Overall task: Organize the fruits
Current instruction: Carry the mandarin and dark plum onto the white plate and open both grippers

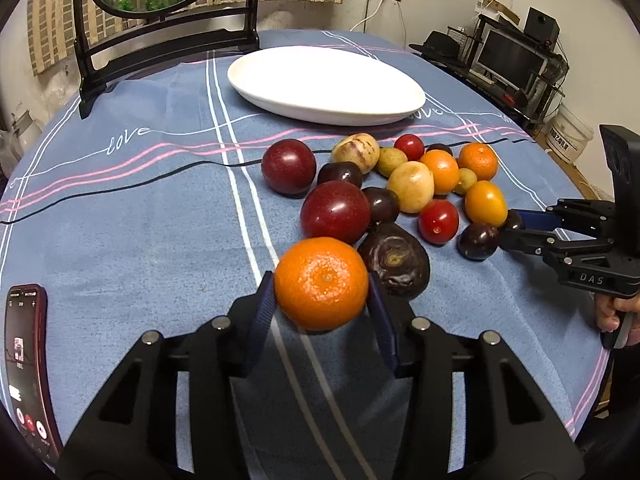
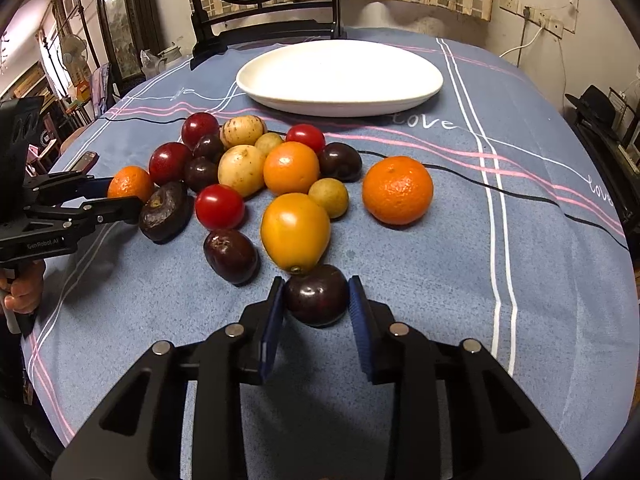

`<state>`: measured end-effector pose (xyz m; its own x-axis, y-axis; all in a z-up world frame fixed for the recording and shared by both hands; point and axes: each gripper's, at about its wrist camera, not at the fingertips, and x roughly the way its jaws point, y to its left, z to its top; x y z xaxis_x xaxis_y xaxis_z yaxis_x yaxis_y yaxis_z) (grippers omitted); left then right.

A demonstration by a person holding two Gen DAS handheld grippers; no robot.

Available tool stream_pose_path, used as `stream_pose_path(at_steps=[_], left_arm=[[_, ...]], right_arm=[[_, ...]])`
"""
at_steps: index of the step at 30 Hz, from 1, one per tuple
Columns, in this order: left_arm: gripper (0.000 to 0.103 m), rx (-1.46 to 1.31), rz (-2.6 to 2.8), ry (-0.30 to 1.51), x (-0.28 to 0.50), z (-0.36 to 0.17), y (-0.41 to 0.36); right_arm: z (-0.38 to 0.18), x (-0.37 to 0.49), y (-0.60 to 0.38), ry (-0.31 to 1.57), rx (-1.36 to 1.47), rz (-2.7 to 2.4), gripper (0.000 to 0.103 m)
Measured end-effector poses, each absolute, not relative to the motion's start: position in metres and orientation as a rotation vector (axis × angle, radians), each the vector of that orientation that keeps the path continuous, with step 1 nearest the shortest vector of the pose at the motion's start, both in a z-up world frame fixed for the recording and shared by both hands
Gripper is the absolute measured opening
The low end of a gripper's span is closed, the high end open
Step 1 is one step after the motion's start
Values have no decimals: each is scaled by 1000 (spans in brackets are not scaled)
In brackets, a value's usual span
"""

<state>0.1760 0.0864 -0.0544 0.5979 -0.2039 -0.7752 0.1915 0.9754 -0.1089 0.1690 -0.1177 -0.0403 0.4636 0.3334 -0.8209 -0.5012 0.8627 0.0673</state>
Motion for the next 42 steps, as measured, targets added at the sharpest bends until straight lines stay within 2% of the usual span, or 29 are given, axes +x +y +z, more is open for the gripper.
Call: stream_pose_path(at_steps=[11, 19, 26, 35, 36, 38, 39, 42], left_arm=[[46, -106, -268, 836, 168, -26, 93], [46, -173, -241, 791, 256, 10, 78], [46, -169, -158, 897, 348, -8, 66], [46, -166, -131, 971, 381, -32, 66], [46, -168, -133, 974, 383, -33, 66], [47, -170, -128, 988, 384, -34, 65], [49, -172, -123, 988, 382, -33, 65], [62, -192, -117, 931, 366, -17, 71]], right_arm=[[-8, 175, -125, 886, -112, 539, 34], [15, 262, -101, 791, -5, 506, 34], [-5, 337, -71, 869, -46, 446, 34], [-25, 364, -56, 952, -102, 450, 34], [-26, 365, -55, 952, -109, 449, 35], [-28, 365, -52, 957, -124, 445, 44], [-27, 364, -53, 956, -121, 442, 45], [-13, 354, -62, 931, -89, 462, 45]])
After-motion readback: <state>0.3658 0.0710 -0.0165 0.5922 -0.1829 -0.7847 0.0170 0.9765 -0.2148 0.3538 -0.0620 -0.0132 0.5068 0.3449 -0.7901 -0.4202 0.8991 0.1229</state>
